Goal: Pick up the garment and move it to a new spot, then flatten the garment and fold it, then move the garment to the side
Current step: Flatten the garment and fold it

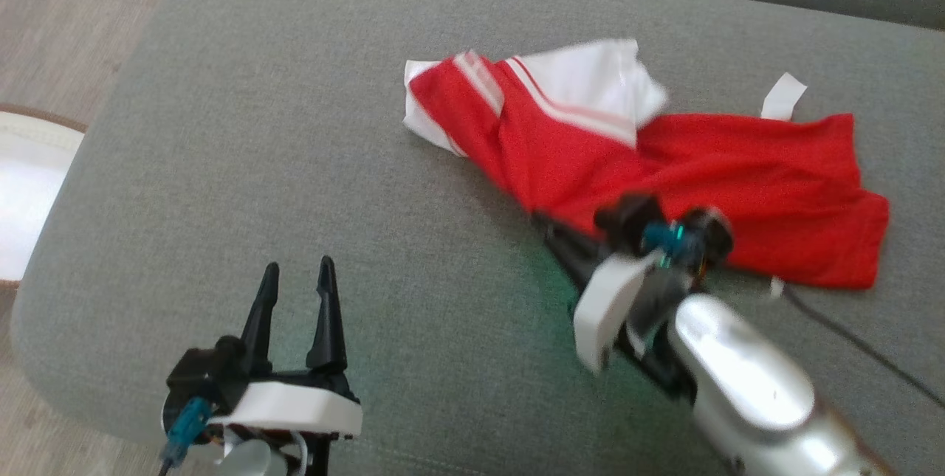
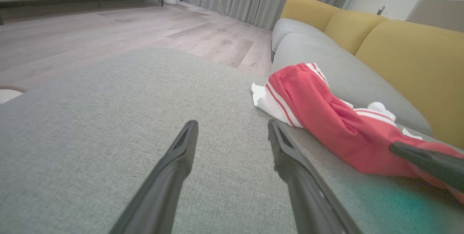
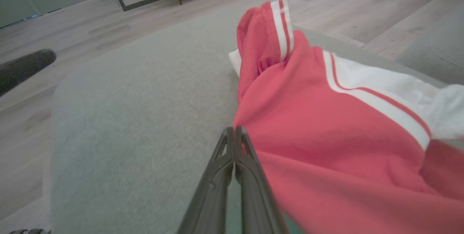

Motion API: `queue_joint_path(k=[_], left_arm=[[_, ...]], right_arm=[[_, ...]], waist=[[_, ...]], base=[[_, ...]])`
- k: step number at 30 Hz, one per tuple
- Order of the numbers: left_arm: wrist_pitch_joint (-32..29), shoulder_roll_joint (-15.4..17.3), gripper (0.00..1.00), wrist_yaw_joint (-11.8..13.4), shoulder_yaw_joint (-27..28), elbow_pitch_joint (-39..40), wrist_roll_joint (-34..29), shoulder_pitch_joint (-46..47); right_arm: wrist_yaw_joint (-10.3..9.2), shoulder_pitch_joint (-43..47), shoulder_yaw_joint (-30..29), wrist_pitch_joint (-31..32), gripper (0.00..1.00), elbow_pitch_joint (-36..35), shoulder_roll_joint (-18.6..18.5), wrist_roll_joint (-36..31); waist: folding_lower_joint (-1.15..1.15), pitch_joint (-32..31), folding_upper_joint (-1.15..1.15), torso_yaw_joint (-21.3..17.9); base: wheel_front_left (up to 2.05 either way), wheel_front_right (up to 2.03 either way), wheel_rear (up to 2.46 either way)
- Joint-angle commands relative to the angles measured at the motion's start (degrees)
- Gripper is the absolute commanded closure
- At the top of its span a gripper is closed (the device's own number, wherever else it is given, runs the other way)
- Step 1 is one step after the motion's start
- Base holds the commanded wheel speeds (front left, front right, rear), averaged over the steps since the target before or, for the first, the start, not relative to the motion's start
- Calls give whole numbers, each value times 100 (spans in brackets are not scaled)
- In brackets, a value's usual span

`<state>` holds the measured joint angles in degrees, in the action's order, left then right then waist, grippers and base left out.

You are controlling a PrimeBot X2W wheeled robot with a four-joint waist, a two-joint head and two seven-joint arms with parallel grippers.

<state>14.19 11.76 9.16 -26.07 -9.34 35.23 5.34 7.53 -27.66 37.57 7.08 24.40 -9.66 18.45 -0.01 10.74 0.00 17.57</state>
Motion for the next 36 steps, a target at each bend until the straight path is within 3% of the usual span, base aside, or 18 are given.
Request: queue_joint_path(k=[1,8,9,10,11,15,23,27,36], left_arm=[[7,127,0,45,205,173,-36,14],[-66,214,0,108,195,300,-36,-63],[-74,220,0,111,190,310,-36,-63],[-74,220,0,111,190,310,-36,-63],[-80,227,0,115,189,321,-35,-64],[-92,243,0,130,180,357,-30,-72],[-69,184,0,111,150,367,-4,-33],[-42,114,0,68,134,328,6,37],[24,-94,0,-54,101,85,1,200]], right_arm=[[-4,103,162,17,100,-317,4,42],[-4,837,363,-10,97,-499,33,-3],[-4,862,346,-49,55,-472,59,-35],[-4,862,346,-49,55,-472,59,-35],[-4,873,279,-120,0,-474,99,-50],[-4,778,-121,-316,0,-625,183,-64],[-4,255,-1670,-102,0,-789,148,-480],[-4,-181,-2056,264,0,-371,78,-777],[-4,-968,-2197,1001,0,984,10,-884]], waist=[[1,-48,0,-29],[1,-117,0,-126],[1,-119,0,-135],[1,-119,0,-135],[1,-120,0,-144],[1,-116,0,-158],[1,19,0,4],[1,192,0,144],[1,430,0,423]], base=[[0,0,0],[0,0,0],[0,0,0],[0,0,0],[0,0,0],[0,0,0],[0,0,0],[0,0,0],[0,0,0]])
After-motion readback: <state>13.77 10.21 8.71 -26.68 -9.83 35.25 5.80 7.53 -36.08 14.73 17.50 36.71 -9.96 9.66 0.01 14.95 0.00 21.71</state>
